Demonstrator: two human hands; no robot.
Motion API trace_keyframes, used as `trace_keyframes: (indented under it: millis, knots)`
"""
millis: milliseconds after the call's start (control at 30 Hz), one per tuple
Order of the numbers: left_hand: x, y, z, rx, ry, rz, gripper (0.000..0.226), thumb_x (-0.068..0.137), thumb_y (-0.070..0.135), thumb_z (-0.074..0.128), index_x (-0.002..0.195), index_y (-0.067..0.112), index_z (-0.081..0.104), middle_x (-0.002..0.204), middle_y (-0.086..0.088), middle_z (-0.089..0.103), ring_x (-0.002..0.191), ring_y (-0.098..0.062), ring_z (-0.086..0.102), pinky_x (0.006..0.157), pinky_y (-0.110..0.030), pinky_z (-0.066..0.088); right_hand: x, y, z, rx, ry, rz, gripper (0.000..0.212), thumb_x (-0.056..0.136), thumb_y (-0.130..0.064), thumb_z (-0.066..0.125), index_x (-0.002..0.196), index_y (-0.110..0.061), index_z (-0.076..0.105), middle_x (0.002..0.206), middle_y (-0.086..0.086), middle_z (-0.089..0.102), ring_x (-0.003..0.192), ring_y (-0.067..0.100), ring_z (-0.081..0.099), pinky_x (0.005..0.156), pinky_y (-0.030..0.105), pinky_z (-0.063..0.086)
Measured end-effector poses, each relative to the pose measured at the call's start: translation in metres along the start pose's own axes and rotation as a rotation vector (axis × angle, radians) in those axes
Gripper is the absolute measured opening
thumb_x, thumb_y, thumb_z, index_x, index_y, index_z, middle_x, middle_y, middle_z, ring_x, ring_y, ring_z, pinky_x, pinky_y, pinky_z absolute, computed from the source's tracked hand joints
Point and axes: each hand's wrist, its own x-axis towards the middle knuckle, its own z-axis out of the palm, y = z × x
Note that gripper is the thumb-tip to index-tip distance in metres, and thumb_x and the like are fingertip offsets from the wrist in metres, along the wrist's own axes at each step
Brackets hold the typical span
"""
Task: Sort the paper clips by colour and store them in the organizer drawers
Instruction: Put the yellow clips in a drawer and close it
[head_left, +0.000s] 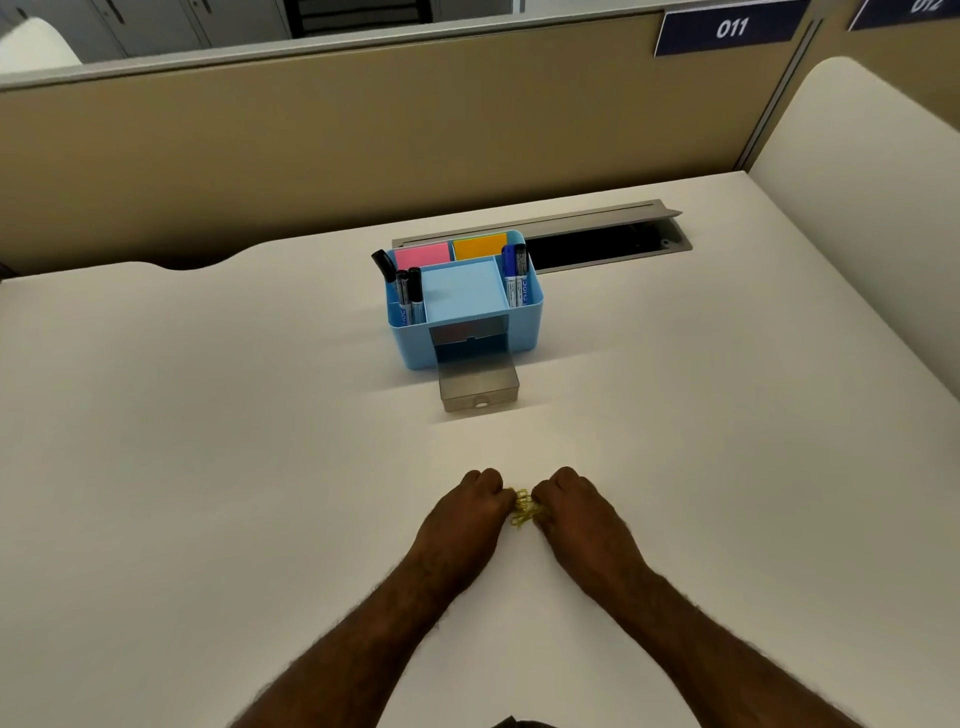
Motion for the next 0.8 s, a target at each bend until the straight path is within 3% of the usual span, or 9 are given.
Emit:
trace_keyframes:
  millis: [133,233,333,400,433,533,633,733,800]
  knots:
    - [-0.008,-0.005,0.0,-0.082,-0.007,-0.089,0.022,0.09,0.012,0.045,0.104,0.012,0.062,0.104,-0.007,0.06,0.097,-0.024,0.055,0.08,-0.036,0.047,-0.001,0.003,0.001,0.009,0.021,-0.026,0.018,0.095,-0.016,0.044,0.105,-0.012,0.059,0.104,0.006,0.056,0.094,0.022,0.054,0.074,0.031,0.041]
    - [-0.01,-0.009,-0.005,-0.202,0.038,-0.209,0.021,0.086,0.018,0.051,0.099,0.015,0.068,0.099,-0.005,0.066,0.093,-0.021,0.059,0.082,-0.033,0.047,0.004,0.008,-0.003,0.059,0.015,-0.03,0.015,0.091,-0.018,0.052,0.099,-0.011,0.063,0.097,0.008,0.061,0.088,0.023,0.057,0.071,0.028,0.038]
    - [-0.013,-0.014,-0.012,-0.377,0.08,-0.376,0.018,0.078,0.018,0.064,0.093,0.017,0.074,0.09,-0.001,0.073,0.079,-0.014,0.064,0.073,-0.021,0.05,0.01,0.011,-0.013,0.131,-0.01,0.016,0.012,0.085,-0.023,0.062,0.094,-0.016,0.067,0.091,0.002,0.066,0.083,0.016,0.059,0.071,0.024,0.044]
    - [-0.015,-0.018,-0.017,-0.526,0.072,-0.483,0.014,0.073,0.018,0.072,0.087,0.017,0.075,0.083,0.002,0.075,0.067,-0.006,0.062,0.061,-0.005,0.044,0.015,0.011,-0.022,0.271,-0.034,0.101,0.007,0.079,-0.022,0.07,0.085,-0.02,0.069,0.082,-0.005,0.069,0.074,0.007,0.059,0.063,0.012,0.043]
    - [-0.015,-0.021,-0.02,-0.6,0.07,-0.529,0.013,0.071,0.019,0.075,0.084,0.018,0.076,0.08,0.003,0.074,0.065,-0.004,0.062,0.058,-0.004,0.043,0.019,0.01,-0.027,0.365,-0.052,0.156,0.006,0.077,-0.021,0.073,0.081,-0.021,0.07,0.078,-0.008,0.069,0.07,0.005,0.06,0.06,0.008,0.041]
    - [-0.01,-0.03,-0.037,-0.85,0.079,-0.665,0.011,0.069,0.017,0.079,0.08,0.02,0.076,0.077,0.003,0.074,0.07,-0.012,0.067,0.062,-0.017,0.052,0.032,0.004,-0.043,0.8,-0.137,0.299,0.008,0.074,-0.012,0.076,0.078,-0.017,0.072,0.078,-0.001,0.073,0.073,0.012,0.067,0.064,0.018,0.049]
    - [0.01,-0.038,-0.061,-0.976,0.173,-0.715,0.01,0.073,0.015,0.077,0.08,0.02,0.074,0.079,0.0,0.074,0.077,-0.018,0.069,0.073,-0.029,0.058,0.059,-0.011,-0.062,1.147,-0.2,0.362,0.009,0.079,-0.004,0.07,0.087,-0.008,0.07,0.089,0.01,0.071,0.084,0.021,0.066,0.072,0.025,0.054]
    - [0.041,-0.042,-0.082,-0.93,0.269,-0.714,0.01,0.074,0.014,0.075,0.085,0.015,0.074,0.078,0.0,0.072,0.073,-0.016,0.066,0.067,-0.024,0.054,0.095,-0.029,-0.078,1.272,-0.186,0.37,0.011,0.081,-0.004,0.068,0.092,-0.004,0.067,0.09,0.011,0.068,0.088,0.023,0.064,0.077,0.027,0.055]
    - [0.064,-0.048,-0.091,-0.75,0.302,-0.693,0.013,0.074,0.013,0.074,0.087,0.011,0.074,0.08,0.0,0.07,0.071,-0.012,0.062,0.06,-0.017,0.046,0.119,-0.041,-0.082,1.206,-0.137,0.342,0.009,0.082,-0.006,0.068,0.09,-0.004,0.066,0.089,0.012,0.067,0.089,0.026,0.065,0.079,0.028,0.056]
